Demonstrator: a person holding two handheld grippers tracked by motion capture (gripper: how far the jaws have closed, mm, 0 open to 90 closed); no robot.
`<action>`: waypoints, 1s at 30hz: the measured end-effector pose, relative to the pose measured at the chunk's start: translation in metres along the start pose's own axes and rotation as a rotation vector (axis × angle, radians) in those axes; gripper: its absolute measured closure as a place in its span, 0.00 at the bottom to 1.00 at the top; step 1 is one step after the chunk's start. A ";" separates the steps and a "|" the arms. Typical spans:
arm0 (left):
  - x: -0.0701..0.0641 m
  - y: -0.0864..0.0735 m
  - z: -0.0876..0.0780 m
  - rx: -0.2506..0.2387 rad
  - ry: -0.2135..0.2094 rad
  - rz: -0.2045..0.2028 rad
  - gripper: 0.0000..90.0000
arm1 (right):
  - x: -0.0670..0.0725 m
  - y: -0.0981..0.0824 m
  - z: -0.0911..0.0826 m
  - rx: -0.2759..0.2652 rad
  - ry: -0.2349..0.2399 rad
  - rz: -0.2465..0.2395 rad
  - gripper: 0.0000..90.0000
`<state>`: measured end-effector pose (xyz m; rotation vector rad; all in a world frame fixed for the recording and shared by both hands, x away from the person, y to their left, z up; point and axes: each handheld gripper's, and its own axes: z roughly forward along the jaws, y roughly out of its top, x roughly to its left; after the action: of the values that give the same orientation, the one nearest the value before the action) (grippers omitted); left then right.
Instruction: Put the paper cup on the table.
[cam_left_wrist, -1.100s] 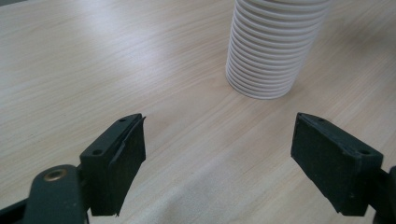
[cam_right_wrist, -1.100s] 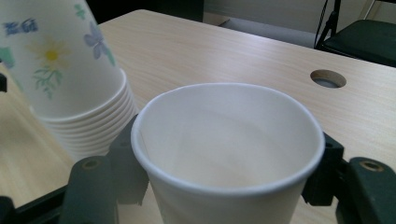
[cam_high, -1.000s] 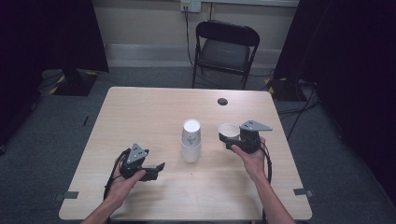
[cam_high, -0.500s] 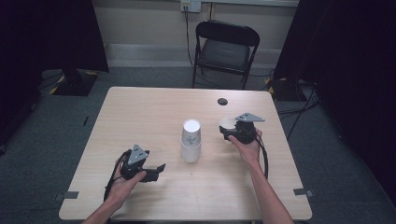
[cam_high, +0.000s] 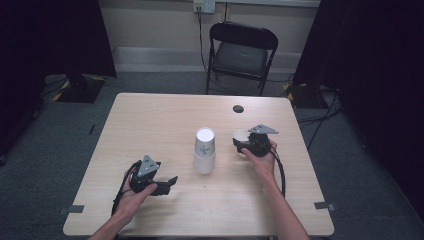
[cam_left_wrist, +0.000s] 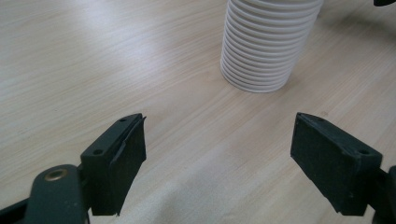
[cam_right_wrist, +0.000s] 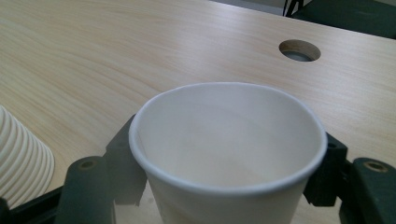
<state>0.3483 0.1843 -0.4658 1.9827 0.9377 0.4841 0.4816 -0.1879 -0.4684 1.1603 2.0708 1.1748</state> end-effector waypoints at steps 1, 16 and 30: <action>0.000 0.000 0.000 0.001 0.001 -0.002 0.20 | 0.001 0.000 -0.001 0.002 -0.006 -0.006 0.33; 0.001 -0.001 0.000 -0.003 0.005 -0.007 0.20 | -0.003 -0.017 -0.022 0.030 -0.012 0.005 0.32; 0.003 -0.002 0.000 0.000 0.007 -0.011 0.20 | -0.004 -0.023 -0.021 0.049 0.019 0.041 0.21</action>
<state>0.3495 0.1874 -0.4672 1.9765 0.9523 0.4848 0.4585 -0.2072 -0.4779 1.2240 2.1100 1.1637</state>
